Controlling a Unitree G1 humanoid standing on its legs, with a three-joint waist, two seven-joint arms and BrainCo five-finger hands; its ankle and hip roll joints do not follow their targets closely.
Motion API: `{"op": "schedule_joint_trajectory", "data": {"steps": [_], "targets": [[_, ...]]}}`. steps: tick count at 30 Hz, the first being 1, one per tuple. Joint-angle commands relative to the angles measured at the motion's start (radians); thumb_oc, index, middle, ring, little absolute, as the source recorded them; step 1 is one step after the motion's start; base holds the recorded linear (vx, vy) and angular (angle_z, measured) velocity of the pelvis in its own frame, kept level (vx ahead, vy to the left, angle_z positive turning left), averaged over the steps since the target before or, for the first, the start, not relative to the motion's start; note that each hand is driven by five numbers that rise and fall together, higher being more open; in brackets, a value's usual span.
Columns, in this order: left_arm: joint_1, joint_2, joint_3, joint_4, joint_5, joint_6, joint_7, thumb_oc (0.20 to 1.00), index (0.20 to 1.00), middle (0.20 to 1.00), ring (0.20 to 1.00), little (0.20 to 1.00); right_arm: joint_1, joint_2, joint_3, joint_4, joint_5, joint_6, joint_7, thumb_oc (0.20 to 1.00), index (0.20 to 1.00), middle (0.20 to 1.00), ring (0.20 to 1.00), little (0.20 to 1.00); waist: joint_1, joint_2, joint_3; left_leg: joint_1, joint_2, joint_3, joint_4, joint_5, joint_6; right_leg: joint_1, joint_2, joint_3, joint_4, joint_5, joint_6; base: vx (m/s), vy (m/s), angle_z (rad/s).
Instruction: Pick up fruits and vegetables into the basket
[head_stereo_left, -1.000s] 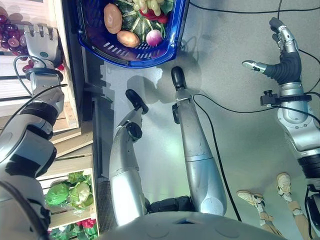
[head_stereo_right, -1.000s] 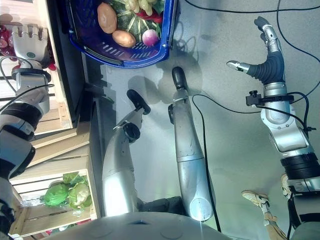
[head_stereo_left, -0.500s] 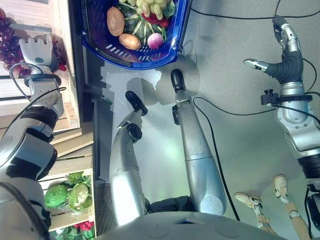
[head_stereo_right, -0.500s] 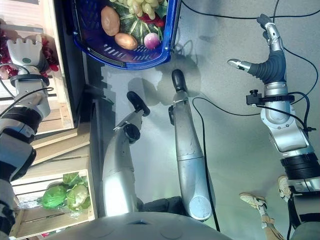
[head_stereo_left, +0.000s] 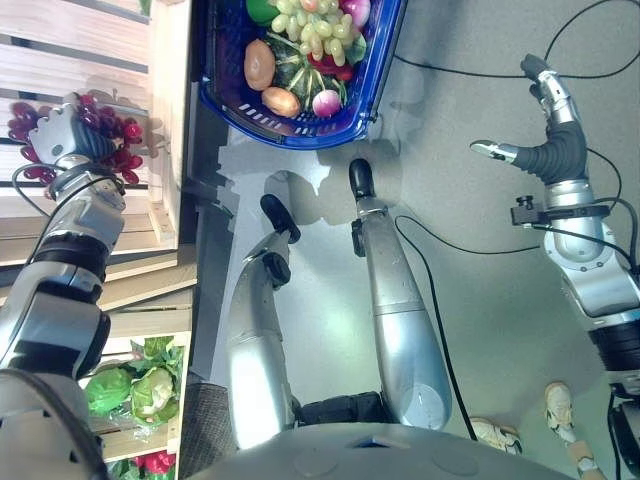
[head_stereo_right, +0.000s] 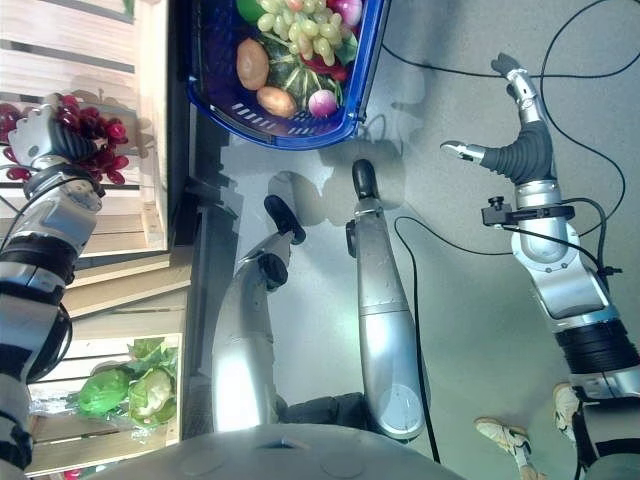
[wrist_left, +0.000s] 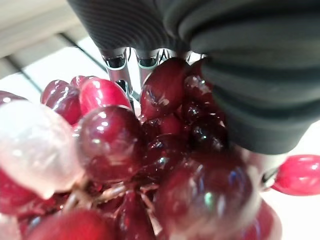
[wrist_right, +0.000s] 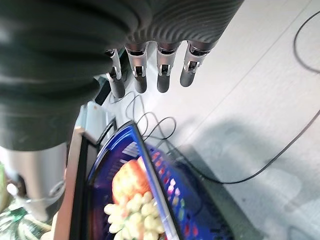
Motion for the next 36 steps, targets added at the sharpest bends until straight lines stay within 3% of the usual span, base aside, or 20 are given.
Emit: {"op": "schedule_joint_trajectory", "data": {"steps": [1,7,13,14,19,24,26,36], "targets": [[0.059,0.054,0.080,-0.005,-0.118,-0.037,0.044,0.200,0.200,0.200,0.200,0.200,0.032,0.022,-0.043,-0.098,-0.039,-0.007,0.029,1.000,1.000,1.000,1.000,1.000,-0.022,0.000,-0.044,0.032,-0.066,0.046,-0.021,-0.042,0.035,0.058,0.044,-0.027,-0.062,-0.009,0.076,0.00,0.000,0.10],[0.169,0.004,0.211,-0.124,-0.337,-0.197,0.032,0.200,0.200,0.200,0.200,0.200,0.059,0.038,-0.047,-0.119,-0.088,0.068,0.111,1.000,1.000,1.000,1.000,1.000,-0.003,-0.009,-0.044,0.103,-0.078,0.033,-0.029,-0.055,0.045,0.138,0.049,-0.044,-0.072,-0.023,0.070,0.01,-0.009,0.06],[0.243,-0.027,0.278,-0.251,-0.441,-0.295,-0.005,0.200,0.200,0.200,0.200,0.200,0.072,0.046,-0.038,-0.122,-0.119,0.118,0.160,1.000,1.000,1.000,1.000,1.000,0.013,-0.024,-0.044,0.149,-0.082,0.019,-0.026,-0.070,0.052,0.195,0.051,-0.057,-0.079,-0.032,0.066,0.01,-0.041,0.09],[0.272,-0.037,0.295,-0.307,-0.464,-0.335,-0.013,0.200,0.200,0.200,0.200,0.200,0.074,0.053,-0.025,-0.120,-0.159,0.136,0.188,1.000,1.000,1.000,1.000,1.000,0.021,-0.029,-0.044,0.167,-0.084,0.012,-0.027,-0.073,0.054,0.217,0.052,-0.062,-0.083,-0.034,0.064,0.00,-0.055,0.10],[0.293,-0.035,0.308,-0.449,-0.491,-0.354,-0.040,0.200,0.200,0.200,0.200,0.200,0.030,0.043,0.029,-0.123,-0.251,0.171,0.251,1.000,1.000,1.000,1.000,1.000,0.043,-0.043,-0.044,0.221,-0.084,-0.002,-0.032,-0.082,0.058,0.282,0.049,-0.074,-0.097,-0.038,0.063,0.01,-0.064,0.06],[0.272,-0.028,0.299,-0.562,-0.491,-0.380,-0.088,0.200,0.200,0.200,0.200,0.200,-0.085,0.062,0.117,-0.088,-0.251,0.243,0.296,1.000,1.000,1.000,1.000,1.000,0.077,-0.054,-0.044,0.280,-0.090,-0.022,-0.040,-0.086,0.058,0.358,0.041,-0.097,-0.118,-0.041,0.060,0.00,-0.090,0.15],[0.261,-0.028,0.298,-0.602,-0.477,-0.393,-0.110,0.200,0.200,0.200,0.200,0.200,-0.139,0.075,0.156,-0.066,-0.244,0.277,0.310,1.000,1.000,1.000,1.000,1.000,0.090,-0.058,-0.044,0.284,-0.090,-0.017,-0.052,-0.058,0.065,0.369,0.035,-0.112,-0.136,-0.015,0.050,-0.06,-0.082,0.10],[0.221,-0.066,0.257,-0.744,-0.525,-0.444,-0.304,0.200,0.200,0.200,0.200,0.200,-0.317,0.177,0.298,-0.012,-0.183,0.358,0.401,1.000,1.000,1.000,1.000,1.000,0.148,-0.056,-0.044,0.386,-0.115,-0.057,-0.070,-0.055,0.064,0.495,0.010,-0.153,-0.162,-0.020,0.039,0.01,-0.043,0.12]]}}
